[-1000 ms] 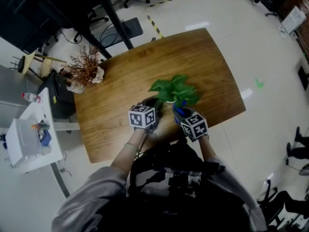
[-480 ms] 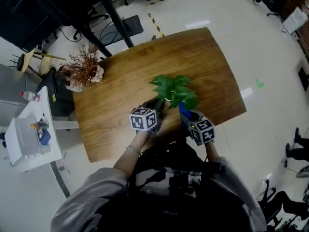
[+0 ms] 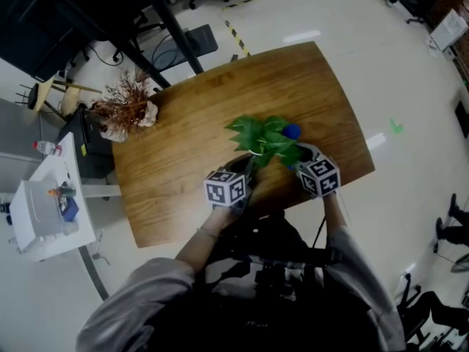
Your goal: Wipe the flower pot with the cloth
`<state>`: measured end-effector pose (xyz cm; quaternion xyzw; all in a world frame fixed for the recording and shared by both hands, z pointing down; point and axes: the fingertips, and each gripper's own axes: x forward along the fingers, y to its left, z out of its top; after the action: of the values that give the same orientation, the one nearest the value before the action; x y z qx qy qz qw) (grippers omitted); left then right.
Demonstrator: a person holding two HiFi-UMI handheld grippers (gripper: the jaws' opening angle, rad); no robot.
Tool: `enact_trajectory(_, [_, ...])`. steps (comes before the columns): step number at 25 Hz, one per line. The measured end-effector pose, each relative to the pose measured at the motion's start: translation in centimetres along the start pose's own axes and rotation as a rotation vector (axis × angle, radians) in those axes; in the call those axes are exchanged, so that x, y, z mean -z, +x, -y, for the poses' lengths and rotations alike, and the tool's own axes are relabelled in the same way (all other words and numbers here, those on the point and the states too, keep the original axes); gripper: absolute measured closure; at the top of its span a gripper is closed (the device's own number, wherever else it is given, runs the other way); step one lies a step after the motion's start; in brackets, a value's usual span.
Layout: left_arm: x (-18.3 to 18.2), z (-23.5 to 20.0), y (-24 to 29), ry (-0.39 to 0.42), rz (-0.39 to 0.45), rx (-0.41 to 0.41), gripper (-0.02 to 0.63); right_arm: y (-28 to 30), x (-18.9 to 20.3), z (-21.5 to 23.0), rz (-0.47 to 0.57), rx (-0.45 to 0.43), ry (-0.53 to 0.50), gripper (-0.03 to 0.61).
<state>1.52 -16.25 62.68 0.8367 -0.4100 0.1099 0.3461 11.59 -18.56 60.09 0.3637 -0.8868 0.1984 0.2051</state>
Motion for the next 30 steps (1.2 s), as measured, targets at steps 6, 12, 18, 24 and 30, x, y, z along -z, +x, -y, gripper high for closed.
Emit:
enact_trajectory(6, [-1.0, -1.4, -0.5, -0.011, 0.017, -0.032, 0.607, 1.5, 0.0, -3.2, -0.024, -0.104, -0.054, 0.522])
enact_trajectory(12, [-2.4, -4.0, -0.8, -0.008, 0.039, -0.066, 0.607, 2.9, 2.6, -6.2, -0.084, -0.147, -0.058, 0.522])
enact_trajectory(18, [-4.3, -6.0, -0.2, 0.002, 0.065, -0.088, 0.607, 3.7, 3.7, -8.9, -0.112, -0.162, -0.013, 0.522])
enact_trajectory(24, [-3.8, -5.8, -0.9, 0.011, 0.080, -0.064, 0.607, 1.7, 4.0, -6.2, -0.121, -0.109, -0.010, 0.522])
enact_trajectory(30, [-0.5, -3.5, -1.1, -0.054, 0.060, -0.016, 0.607, 0.9, 0.4, -1.2, -0.074, -0.054, -0.036, 0.522])
